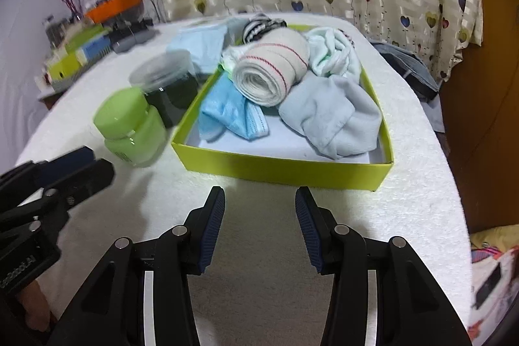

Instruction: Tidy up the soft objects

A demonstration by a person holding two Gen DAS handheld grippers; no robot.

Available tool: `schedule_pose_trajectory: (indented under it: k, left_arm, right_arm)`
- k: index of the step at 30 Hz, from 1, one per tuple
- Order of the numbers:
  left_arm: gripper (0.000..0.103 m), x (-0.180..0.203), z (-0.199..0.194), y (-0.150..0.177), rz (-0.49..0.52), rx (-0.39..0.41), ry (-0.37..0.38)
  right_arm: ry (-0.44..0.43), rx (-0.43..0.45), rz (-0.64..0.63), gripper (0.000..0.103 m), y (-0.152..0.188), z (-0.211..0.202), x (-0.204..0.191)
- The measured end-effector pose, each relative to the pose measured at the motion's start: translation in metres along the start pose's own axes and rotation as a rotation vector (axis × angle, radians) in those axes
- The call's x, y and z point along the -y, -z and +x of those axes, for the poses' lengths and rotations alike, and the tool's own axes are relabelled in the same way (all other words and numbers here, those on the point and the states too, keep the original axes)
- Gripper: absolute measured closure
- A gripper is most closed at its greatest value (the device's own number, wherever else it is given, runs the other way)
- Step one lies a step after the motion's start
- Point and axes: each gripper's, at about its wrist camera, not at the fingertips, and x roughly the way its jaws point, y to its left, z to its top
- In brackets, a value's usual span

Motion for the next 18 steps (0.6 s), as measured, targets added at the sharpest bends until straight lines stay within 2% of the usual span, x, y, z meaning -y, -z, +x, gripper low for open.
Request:
schedule_pose_trajectory:
  k: [3, 11, 18]
  left_arm:
    - [0.067, -0.001, 0.001, 0.001, -0.006, 0.001, 0.001]
    - [0.067, -0.003, 0.001, 0.003, -0.017, 0.0, 0.001]
    - [0.067, -0.003, 0.0, 0.004, -0.014, -0.001, -0.001]
  right_arm:
    - [-0.005, -0.027, 0.008, 0.056, -0.004, 0.007, 0.003]
    - [-0.003, -0.006, 0.0, 0.056, -0.016, 0.008, 0.0]
    - [-0.012, -0.029, -0.002, 0.055, -0.017, 0.023, -0.005]
